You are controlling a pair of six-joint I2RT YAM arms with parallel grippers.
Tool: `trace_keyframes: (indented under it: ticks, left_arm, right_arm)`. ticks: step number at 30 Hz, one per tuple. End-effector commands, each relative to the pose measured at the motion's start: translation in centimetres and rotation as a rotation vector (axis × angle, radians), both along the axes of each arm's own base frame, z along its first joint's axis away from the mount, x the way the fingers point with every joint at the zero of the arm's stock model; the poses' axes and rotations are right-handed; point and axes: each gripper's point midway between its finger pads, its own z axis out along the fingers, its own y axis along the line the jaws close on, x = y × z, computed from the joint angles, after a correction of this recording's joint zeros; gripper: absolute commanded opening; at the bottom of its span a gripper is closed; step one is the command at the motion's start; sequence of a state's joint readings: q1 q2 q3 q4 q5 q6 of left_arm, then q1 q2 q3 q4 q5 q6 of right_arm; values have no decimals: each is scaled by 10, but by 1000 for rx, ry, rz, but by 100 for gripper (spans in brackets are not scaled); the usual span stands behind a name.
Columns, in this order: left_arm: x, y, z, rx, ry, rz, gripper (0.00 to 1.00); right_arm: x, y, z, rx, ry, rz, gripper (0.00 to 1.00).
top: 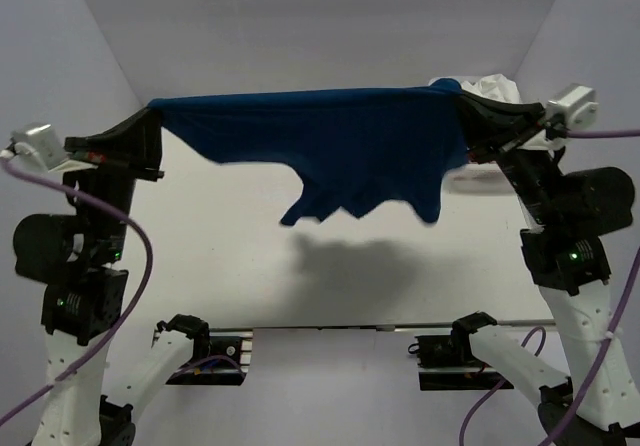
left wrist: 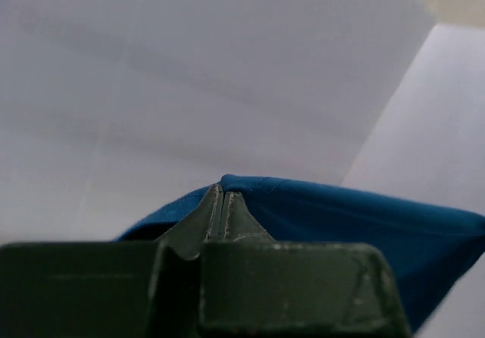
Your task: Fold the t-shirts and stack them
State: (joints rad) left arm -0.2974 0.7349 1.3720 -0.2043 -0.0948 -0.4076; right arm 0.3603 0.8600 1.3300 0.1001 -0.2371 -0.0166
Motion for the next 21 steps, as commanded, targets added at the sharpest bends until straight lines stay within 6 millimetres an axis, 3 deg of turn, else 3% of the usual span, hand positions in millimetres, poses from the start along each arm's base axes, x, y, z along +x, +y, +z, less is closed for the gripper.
trace_keyframes:
  ticks: [1,3,5,7,8,9,11,12,13,14,15,16,17,18,19,20,21]
  left_arm:
    - [-1,10,7,-2,-15,48,0]
    - [5,14,3,-16,19,75,0]
    - [24,19,-12,-35,81,122,0]
    - [58,26,-46,-53,204,211,0]
    - [68,31,-57,-66,247,252,0]
    - [81,36,-79,-64,323,301,0]
    - [114,49,-131,-68,475,441,0]
    - [123,53,-153,-57,533,493,0]
    - [132,65,-190,-32,614,586,0]
    - [147,64,-230,12,717,624,0]
    - [153,68,-257,-24,788,660,0]
    - [149,65,-295,21,915,662,5]
    - [150,64,-318,28,992,659,14]
    - [153,57,-354,36,1095,653,27]
    - [152,51,-374,51,1165,608,46]
    - [154,46,-382,49,1190,590,88]
    - [153,47,-394,55,1221,588,98]
  right_arm:
    - [-17,1,19,18,-25,44,0]
    - [-1,5,12,15,25,40,0]
    - [24,11,-1,12,83,24,0]
    - [73,20,-31,-1,185,-21,0]
    - [85,22,-36,-4,207,-33,0]
    - [131,35,-78,-37,323,-56,0]
    - [158,46,-97,-68,374,-54,0]
    - [187,55,-124,-101,436,-60,0]
    - [213,67,-169,-160,530,-57,0]
    - [227,71,-188,-175,569,-58,0]
    - [256,79,-211,-192,612,-59,0]
    - [267,84,-267,-248,756,-52,0]
    - [279,91,-310,-283,848,-39,5]
    - [292,98,-288,-266,814,-23,19]
    - [290,102,-336,-307,967,-8,90]
    - [298,100,-367,-325,1039,-30,90]
    - [300,103,-358,-329,1053,-39,90]
